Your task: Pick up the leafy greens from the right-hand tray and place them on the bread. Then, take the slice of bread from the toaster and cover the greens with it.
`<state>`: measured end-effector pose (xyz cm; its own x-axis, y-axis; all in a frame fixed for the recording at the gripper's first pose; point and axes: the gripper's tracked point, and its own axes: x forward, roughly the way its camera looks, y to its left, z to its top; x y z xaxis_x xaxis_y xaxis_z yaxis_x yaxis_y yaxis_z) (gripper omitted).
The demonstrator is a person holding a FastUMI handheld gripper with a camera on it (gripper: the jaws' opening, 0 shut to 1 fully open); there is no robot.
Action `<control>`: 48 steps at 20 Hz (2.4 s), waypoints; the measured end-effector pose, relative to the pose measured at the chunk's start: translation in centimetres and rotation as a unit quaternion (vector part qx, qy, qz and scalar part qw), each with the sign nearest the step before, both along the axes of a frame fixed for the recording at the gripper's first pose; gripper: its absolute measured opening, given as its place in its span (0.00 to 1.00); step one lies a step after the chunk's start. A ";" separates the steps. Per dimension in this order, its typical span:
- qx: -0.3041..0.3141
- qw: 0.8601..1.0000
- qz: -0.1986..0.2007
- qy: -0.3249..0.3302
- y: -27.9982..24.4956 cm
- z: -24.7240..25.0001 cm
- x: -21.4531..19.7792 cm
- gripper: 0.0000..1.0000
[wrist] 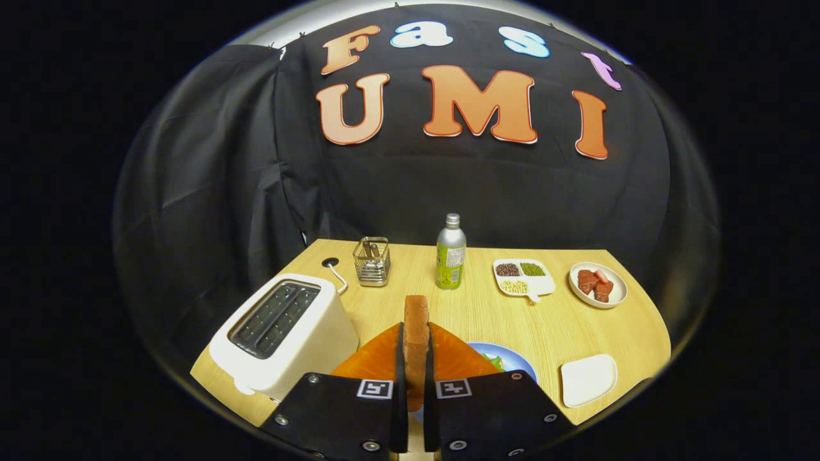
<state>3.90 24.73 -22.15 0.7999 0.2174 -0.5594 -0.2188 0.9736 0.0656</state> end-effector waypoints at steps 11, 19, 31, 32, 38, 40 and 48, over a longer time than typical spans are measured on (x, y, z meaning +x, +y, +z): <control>0.011 0.999 0.020 0.041 -2.8 -5.9 -0.1 0.10; 0.043 0.997 0.028 0.062 -4.3 -8.1 0.0 0.10; 0.009 0.995 -0.015 0.098 -10.1 -11.2 0.4 0.44; 0.001 0.995 -0.019 0.096 -10.8 -11.4 0.3 0.48; -0.007 0.994 -0.050 0.092 -14.6 -10.6 0.5 0.72; -0.014 0.994 -0.058 0.089 -16.2 -10.0 0.4 0.82; -0.045 0.991 -0.107 0.072 -24.7 -5.8 -1.0 0.98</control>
